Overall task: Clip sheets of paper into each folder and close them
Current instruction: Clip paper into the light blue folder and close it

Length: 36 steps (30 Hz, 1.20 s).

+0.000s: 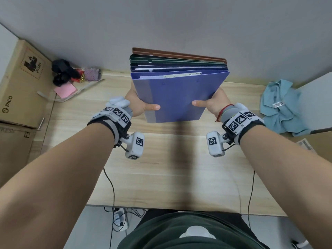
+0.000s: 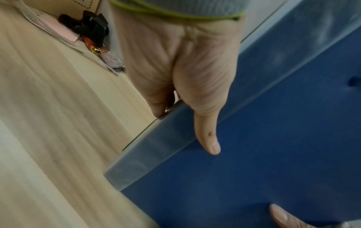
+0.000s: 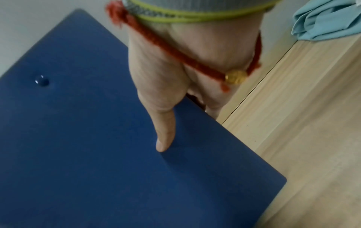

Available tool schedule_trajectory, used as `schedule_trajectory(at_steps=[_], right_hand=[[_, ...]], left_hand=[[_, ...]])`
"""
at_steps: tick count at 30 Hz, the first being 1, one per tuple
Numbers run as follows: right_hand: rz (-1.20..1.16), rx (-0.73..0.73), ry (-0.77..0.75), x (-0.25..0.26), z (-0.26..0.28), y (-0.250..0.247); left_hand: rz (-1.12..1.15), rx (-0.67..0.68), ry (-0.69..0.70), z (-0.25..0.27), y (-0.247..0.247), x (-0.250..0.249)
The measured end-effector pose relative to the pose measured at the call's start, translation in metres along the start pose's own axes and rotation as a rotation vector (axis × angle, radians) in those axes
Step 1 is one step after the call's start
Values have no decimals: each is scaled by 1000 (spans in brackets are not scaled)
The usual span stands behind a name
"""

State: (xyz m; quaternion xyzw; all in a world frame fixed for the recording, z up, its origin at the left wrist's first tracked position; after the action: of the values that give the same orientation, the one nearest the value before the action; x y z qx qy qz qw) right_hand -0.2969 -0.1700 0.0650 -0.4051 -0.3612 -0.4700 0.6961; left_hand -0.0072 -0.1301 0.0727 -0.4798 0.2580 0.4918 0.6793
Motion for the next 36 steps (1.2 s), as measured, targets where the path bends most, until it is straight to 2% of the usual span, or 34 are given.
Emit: schedule_trajectory(at_steps=[2, 6, 9, 12, 14, 18, 22, 26, 33, 36], right_hand=[[28, -40, 18, -4, 1, 1], [66, -71, 35, -7, 0, 3], [99, -77, 27, -3, -2, 2], [91, -58, 36, 3, -4, 5], [66, -23, 100, 1, -7, 12], [36, 94, 297, -10, -14, 41], [73, 171, 493, -26, -19, 80], [133, 137, 594, -23, -26, 102], [231, 75, 637, -26, -66, 129], [261, 55, 628, -28, -78, 136]], left_hand=[[13, -55, 0, -1, 6, 4], [29, -49, -60, -5, 12, 15], [2, -73, -44, -8, 7, 16], [-56, -78, -11, -11, -5, 8], [-78, -50, -22, -11, -13, 6], [-78, 29, -179, -16, -29, 30], [-222, -8, -427, -31, -43, 82], [-248, 19, -491, -51, -49, 120], [-367, 42, -563, -104, -67, 161], [-429, 36, -564, -107, -70, 143]])
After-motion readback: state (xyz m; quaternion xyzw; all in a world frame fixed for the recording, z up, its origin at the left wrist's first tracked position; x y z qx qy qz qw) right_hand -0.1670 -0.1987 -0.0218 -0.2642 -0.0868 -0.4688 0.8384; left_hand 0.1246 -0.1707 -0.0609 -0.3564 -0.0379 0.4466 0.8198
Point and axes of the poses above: each hand's wrist, its own z-axis away from the middle knuckle, its own y-axis out of the palm, x = y × z, the point moved 1 cm from there along -z, towards the middle knuckle, and after that the axes turned 2 degrees about y, right-handed, at the moved point
